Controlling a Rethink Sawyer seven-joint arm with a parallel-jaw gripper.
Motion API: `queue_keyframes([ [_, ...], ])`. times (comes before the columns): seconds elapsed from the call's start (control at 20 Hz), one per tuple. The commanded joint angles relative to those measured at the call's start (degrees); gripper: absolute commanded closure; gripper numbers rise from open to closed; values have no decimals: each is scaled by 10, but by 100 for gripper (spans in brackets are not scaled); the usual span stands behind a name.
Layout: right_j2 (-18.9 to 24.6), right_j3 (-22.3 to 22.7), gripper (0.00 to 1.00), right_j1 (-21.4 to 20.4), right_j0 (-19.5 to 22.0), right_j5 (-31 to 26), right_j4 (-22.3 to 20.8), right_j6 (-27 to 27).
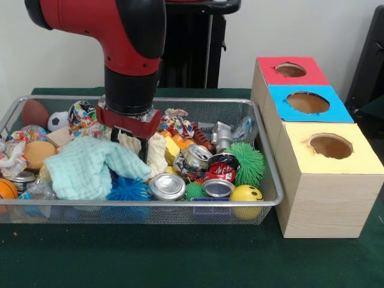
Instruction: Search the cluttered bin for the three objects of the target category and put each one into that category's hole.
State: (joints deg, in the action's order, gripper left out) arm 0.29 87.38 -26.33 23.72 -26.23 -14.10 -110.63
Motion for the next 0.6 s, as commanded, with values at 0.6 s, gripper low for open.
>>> queue_keyframes([
  [0.6, 16, -13, 0, 24, -13, -27, 15, -54],
])
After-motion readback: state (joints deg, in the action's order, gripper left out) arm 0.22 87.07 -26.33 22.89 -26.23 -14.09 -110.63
